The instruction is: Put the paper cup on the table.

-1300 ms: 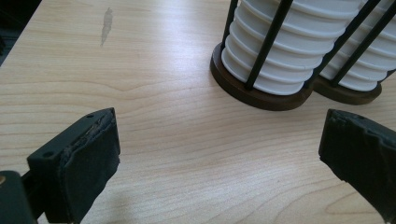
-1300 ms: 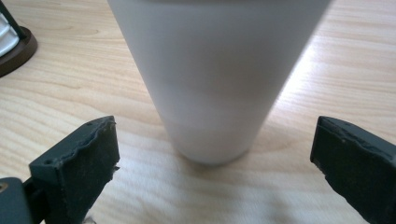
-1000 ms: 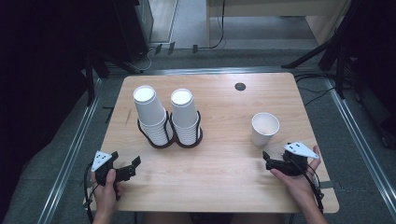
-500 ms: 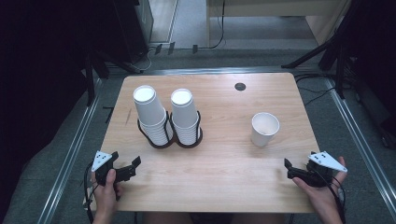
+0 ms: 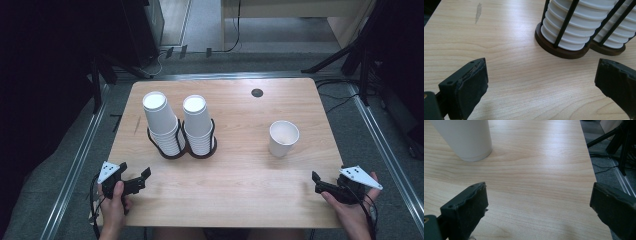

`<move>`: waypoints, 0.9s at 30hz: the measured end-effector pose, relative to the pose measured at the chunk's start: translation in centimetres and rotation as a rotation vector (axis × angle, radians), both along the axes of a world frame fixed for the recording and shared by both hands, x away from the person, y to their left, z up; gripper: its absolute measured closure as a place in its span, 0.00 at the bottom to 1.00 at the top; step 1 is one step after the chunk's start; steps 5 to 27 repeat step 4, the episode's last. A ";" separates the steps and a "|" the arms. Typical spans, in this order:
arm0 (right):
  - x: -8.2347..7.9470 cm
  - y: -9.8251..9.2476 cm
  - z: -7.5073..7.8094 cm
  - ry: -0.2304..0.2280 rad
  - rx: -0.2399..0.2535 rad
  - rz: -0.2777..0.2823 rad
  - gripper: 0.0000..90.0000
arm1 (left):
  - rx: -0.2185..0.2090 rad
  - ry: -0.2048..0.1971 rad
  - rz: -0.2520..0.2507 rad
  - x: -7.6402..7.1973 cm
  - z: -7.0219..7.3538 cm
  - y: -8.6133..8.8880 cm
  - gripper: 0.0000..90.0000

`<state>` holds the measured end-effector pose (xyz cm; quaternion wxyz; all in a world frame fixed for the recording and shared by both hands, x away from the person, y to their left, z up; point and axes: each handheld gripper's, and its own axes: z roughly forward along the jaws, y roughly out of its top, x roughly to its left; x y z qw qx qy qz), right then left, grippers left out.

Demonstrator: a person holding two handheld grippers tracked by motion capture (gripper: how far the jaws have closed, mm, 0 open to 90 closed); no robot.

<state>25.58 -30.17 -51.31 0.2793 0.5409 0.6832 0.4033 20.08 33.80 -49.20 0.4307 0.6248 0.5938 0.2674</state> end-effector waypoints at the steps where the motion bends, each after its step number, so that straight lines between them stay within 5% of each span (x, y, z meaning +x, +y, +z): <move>1: 0.0 0.0 0.0 -0.001 0.001 0.000 0.02 | 0.001 0.001 0.000 0.0 0.0 0.0 0.00; 27: 0.0 0.0 -0.1 -0.001 0.000 -0.002 0.02 | 0.003 0.002 -0.004 0.1 0.0 0.0 0.00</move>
